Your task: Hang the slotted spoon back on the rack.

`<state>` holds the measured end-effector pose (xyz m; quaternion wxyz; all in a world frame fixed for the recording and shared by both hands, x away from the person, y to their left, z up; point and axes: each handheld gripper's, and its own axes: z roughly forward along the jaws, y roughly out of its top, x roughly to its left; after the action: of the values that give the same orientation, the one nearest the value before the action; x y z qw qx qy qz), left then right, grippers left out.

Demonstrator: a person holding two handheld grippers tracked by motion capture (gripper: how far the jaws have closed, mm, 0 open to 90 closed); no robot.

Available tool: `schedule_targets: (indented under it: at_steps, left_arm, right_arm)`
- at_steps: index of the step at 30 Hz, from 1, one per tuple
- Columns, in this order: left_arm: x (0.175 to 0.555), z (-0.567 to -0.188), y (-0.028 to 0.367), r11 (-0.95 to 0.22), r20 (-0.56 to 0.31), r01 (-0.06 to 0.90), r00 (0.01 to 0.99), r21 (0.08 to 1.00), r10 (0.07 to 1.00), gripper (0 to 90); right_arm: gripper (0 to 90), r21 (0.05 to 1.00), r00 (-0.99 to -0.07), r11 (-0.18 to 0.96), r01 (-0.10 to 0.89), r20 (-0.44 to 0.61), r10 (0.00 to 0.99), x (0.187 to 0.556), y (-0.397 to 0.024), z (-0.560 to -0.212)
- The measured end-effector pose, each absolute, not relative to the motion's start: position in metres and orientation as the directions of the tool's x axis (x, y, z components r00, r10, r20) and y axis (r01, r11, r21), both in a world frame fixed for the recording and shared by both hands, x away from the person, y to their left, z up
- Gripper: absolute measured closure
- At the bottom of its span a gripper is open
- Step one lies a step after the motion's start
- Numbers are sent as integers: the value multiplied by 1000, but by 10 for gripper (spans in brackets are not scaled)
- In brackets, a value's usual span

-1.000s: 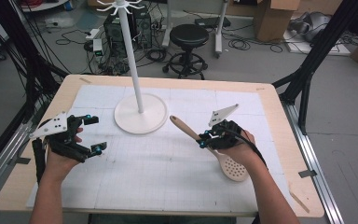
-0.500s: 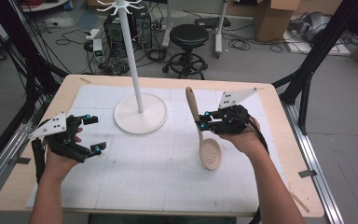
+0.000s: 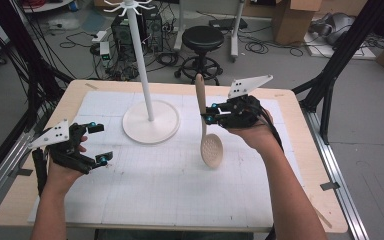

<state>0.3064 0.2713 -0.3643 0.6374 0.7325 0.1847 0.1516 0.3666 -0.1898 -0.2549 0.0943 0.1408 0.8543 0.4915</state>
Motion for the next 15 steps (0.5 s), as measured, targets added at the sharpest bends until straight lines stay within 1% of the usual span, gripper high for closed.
schedule_targets:
  at_steps: [15]
  left_arm:
    - [306, -364, 271, -118, -12, 75, 888, 990, 459, 18]
  right_arm:
    - [752, 859, -953, 496, 128, -31, 301, 394, -174, -224]
